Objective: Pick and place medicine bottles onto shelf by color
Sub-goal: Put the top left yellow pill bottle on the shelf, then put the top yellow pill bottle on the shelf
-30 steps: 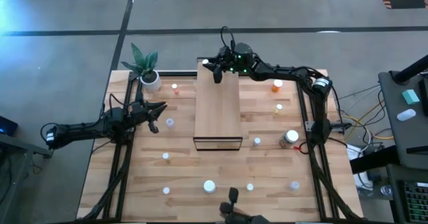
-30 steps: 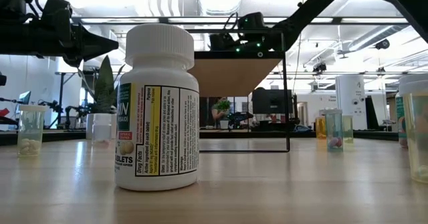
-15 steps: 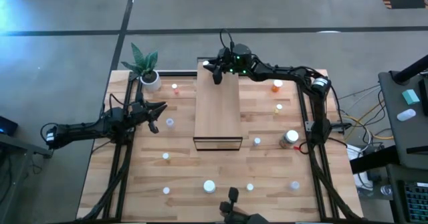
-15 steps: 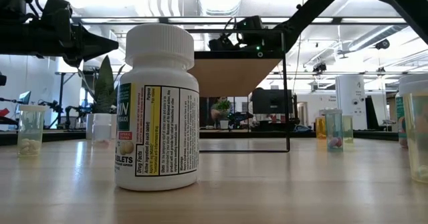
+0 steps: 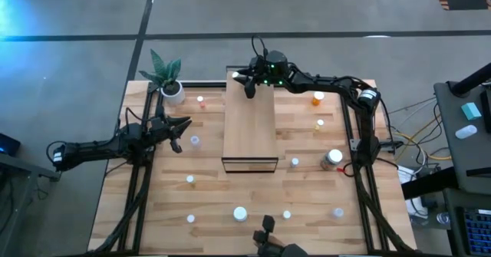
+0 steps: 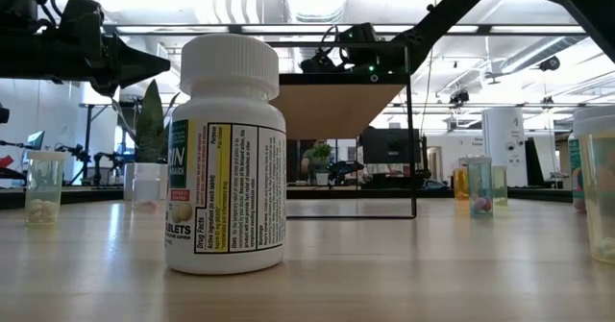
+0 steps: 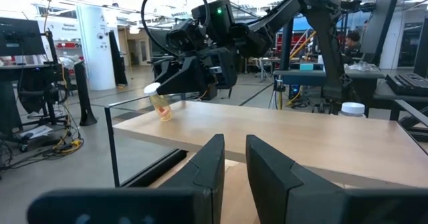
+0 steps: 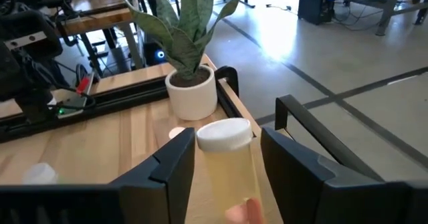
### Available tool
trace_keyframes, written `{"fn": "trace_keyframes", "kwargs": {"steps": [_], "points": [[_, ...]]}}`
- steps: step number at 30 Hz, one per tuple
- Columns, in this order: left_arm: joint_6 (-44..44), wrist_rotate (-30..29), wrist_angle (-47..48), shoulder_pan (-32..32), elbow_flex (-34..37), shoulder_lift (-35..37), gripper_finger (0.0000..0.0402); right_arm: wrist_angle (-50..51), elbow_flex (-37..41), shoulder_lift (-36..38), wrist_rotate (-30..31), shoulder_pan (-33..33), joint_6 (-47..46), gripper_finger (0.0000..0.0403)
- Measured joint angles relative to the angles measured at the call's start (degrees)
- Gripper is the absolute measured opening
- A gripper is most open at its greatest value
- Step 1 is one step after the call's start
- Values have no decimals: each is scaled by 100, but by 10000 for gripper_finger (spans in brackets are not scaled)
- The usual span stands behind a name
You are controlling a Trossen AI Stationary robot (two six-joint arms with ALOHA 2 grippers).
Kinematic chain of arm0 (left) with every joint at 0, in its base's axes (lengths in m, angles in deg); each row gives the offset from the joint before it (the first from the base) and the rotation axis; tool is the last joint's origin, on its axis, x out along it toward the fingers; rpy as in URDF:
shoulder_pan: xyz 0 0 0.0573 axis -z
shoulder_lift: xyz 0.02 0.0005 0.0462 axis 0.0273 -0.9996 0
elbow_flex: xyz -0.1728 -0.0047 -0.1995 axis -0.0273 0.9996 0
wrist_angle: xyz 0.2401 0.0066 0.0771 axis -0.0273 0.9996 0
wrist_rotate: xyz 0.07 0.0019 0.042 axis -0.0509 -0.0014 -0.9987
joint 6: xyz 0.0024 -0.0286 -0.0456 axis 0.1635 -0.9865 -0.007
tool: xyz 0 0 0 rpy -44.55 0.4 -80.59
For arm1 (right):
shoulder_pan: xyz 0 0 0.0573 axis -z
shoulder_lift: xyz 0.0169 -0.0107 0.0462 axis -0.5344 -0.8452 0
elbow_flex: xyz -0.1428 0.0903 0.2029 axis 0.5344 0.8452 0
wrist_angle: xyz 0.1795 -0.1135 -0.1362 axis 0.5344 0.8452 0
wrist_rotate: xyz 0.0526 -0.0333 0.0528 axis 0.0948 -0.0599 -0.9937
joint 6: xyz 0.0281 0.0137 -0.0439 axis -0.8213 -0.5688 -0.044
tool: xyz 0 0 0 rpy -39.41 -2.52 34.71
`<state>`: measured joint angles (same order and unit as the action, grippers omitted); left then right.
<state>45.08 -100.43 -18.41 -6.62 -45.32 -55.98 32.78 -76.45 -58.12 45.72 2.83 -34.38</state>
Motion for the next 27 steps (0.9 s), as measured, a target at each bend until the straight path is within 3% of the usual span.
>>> {"fn": "trace_keyframes", "kwargs": {"steps": [8,17,23,27], "points": [[0,2,0,1,0,0,44,319,0,96,5,0,132,164],[0,0,0,2,1,0,44,1674,-22,589,333,0,349,164],[-1,0,0,2,0,-2,44,4044,-1289,618,754,-128,971,170],[0,1,-1,1,0,-2,44,5096,-2333,397,774,-190,1140,201]]}}
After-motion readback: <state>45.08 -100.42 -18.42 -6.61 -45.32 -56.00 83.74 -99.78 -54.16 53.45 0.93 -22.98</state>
